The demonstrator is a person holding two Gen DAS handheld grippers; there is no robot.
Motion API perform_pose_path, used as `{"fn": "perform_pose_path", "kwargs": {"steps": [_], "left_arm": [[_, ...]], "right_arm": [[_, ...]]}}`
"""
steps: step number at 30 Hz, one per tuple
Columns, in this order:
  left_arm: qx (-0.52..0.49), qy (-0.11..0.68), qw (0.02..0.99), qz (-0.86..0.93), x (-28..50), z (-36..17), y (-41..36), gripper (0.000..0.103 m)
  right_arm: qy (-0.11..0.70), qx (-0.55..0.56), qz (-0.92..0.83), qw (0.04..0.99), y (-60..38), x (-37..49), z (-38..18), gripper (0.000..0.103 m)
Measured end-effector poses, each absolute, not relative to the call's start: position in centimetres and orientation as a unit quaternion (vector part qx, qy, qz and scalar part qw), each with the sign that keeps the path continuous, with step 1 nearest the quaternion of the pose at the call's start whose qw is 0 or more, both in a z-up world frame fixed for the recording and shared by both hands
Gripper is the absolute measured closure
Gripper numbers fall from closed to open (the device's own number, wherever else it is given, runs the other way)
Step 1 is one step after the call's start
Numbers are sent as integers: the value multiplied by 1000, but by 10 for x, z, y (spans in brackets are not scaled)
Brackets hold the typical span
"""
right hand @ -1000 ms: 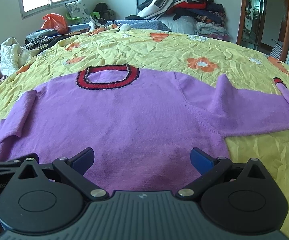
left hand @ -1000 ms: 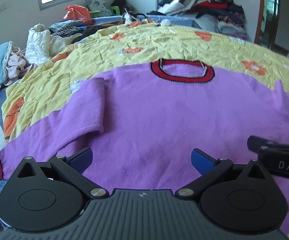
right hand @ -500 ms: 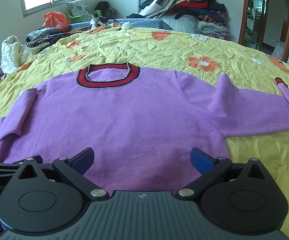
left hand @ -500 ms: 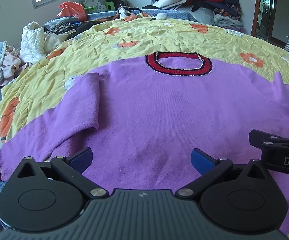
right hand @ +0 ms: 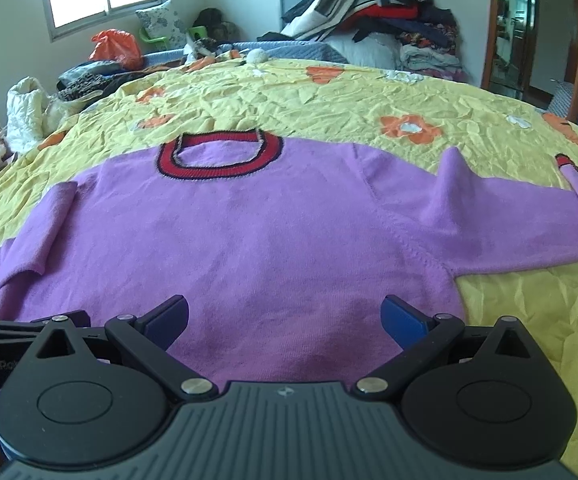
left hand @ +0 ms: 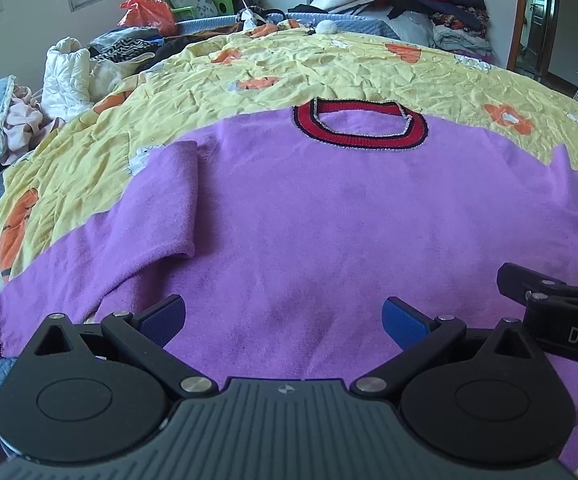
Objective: Fold small clothes
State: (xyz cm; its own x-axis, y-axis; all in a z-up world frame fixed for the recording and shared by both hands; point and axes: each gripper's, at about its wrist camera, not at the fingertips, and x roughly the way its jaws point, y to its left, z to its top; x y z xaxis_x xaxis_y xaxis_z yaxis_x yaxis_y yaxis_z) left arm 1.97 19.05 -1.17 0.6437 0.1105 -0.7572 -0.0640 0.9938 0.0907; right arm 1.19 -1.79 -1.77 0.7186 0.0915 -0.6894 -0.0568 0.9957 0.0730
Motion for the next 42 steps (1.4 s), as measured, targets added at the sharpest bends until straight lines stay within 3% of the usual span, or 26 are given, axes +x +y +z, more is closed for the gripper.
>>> {"fn": "perform_pose_path", "kwargs": {"steps": [6,11,16,19,22,25,28,30,34,37,42], "left_arm": [[22,426,903,50,22,-14,193,0],[-2,437,898,47,24,-2,197,0],[-93,437,894,-31,17,55,201,0],[-87,411,904,-81,8,106,180,0],[-62,397,903,-151,-2,152,147,0],[-61,395,887,-229,-10,187,110,0],[-44,415,854,-311,-12,211,68,0],[-21,425,839,-340,-18,221,41,0],[-13,427,810,-402,-28,221,21,0],[-86,450,783,-422,-17,207,36,0],[-83,438,809,-383,-1,206,51,0]], "right_arm": [[343,12,38,938,-15,9,-19,0],[340,-71,39,937,-10,13,-21,0],[300,-137,-15,944,-47,23,-14,0],[312,-192,-36,930,-82,46,-11,0],[307,-151,-71,937,-148,77,5,0],[253,-62,-41,965,-219,97,21,0],[355,-65,-81,929,-281,151,-1,0],[340,-113,-150,921,-305,167,-6,0],[417,-94,-162,889,-344,214,-19,0],[403,-97,-160,896,-354,223,-27,0],[408,5,-136,903,-389,232,-36,0]]}}
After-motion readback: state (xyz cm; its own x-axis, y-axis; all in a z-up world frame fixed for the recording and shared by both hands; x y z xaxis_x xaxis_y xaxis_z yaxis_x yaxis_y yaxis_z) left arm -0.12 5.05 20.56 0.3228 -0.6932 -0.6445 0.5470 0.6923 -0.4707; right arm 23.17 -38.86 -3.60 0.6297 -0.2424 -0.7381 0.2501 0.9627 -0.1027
